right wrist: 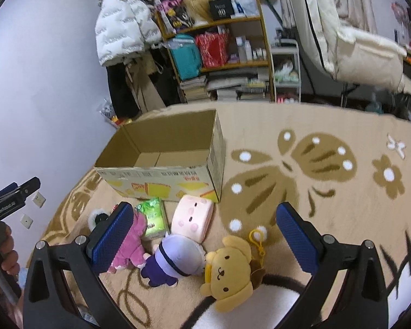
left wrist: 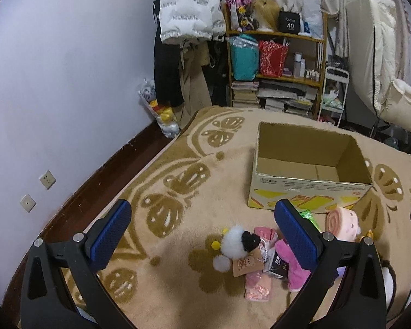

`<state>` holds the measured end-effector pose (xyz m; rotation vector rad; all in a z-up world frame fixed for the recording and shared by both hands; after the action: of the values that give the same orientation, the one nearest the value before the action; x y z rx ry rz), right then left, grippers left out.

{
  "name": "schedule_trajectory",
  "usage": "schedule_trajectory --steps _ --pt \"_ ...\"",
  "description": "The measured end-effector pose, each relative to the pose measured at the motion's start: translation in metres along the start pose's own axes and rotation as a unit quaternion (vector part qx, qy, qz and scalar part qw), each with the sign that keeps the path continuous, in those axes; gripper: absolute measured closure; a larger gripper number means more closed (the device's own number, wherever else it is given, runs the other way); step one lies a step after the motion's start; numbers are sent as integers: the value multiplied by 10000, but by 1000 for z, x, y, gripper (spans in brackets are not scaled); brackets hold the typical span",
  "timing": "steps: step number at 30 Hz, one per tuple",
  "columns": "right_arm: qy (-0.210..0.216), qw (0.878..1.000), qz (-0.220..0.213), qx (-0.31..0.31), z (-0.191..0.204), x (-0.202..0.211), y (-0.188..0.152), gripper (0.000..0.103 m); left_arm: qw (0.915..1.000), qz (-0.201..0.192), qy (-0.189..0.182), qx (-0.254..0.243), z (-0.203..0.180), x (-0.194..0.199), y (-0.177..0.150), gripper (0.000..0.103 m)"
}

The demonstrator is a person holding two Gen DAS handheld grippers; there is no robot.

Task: Organize soft objects
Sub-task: 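Close the right tool on the yellow dog plush while the left closes on the pom-pom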

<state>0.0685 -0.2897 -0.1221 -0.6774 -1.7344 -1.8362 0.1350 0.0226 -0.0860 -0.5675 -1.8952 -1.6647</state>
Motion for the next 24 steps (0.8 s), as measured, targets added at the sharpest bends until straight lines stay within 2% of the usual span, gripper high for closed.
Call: schedule_trajectory --steps 5,12,19,24 --pt "42 9992 395 -61 -5 -19 -8 0 9996 225 151 -115 -7 -24 2 0" --pt "79 9946 1014 -226 -13 -46 -25 0 9967 764 201 -192 -14 -63 -5 0" --pt "151 9872 1564 -270 -16 -72 -49 0 9870 1530 394 -304 -16 -109 -29 0" --pt "153 9814 1905 -201 -15 -86 -63 0 9795 1978 295 -222 -20 -130 -45 0"
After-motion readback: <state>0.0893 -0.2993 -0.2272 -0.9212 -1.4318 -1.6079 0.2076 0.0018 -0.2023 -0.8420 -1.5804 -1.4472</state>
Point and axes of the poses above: each gripper's, at about its wrist camera, not at the fingertips, and x roughly against the way its jaws point, z to its left, y to its top, the point moved 9 cm from there along -x, roughly the way its jaws point, and after that the axes turned 14 degrees about x, right-handed, at the moved point
